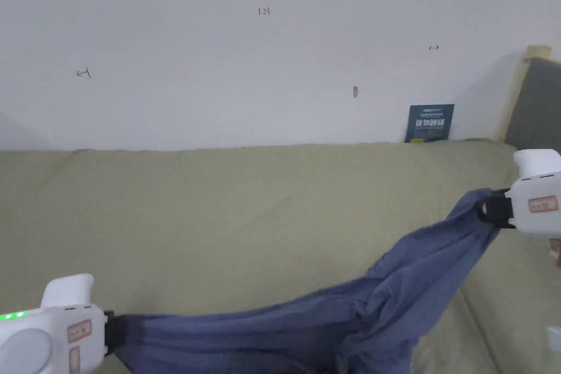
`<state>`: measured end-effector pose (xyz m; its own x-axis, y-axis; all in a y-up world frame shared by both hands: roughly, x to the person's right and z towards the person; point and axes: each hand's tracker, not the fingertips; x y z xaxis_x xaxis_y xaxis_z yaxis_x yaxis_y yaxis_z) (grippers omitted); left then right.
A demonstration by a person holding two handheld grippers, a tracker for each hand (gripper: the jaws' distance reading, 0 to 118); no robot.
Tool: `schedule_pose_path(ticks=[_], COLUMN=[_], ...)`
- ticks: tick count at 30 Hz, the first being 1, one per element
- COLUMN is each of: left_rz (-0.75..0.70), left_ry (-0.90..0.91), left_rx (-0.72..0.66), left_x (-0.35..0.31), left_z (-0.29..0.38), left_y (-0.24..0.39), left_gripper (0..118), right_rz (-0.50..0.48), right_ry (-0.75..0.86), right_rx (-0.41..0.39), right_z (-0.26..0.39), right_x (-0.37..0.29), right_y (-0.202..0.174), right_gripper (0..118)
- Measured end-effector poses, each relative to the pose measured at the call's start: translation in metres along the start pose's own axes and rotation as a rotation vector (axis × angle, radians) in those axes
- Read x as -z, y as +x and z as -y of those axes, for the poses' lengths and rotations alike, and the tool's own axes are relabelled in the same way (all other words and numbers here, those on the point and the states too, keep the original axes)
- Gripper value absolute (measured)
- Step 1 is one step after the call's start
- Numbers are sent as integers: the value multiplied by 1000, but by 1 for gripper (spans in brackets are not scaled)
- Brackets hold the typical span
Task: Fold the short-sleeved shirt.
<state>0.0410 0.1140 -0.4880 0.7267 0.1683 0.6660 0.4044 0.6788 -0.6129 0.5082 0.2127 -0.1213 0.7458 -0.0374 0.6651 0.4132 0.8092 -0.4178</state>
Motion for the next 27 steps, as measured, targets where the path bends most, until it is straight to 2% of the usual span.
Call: schedule_pose_path(ticks=[2, 5, 13, 20, 27], left_rz=[-30, -38, -90, -149, -185], left_ry=[70, 124, 320, 422, 433], left_rx=[16, 0, 6, 51, 20], left_x=[-32, -71, -170, -222, -221], left_z=[-14, -33, -88, -138, -179], left_y=[-1, -6, -12, -10, -16], left_gripper=[0, 0, 0, 0, 0], right_rz=[1, -3, -38, -23, -25], right_ry=[63, 117, 248, 308, 319], right_rx=[26, 3, -22, -39, -24], right_z=[-8, -19, -52, -87, -123], right_x=[-48, -95, -182, -213, -202], right_y=[1, 1, -19, -42, -53], right_gripper=[1, 1, 1, 1, 1])
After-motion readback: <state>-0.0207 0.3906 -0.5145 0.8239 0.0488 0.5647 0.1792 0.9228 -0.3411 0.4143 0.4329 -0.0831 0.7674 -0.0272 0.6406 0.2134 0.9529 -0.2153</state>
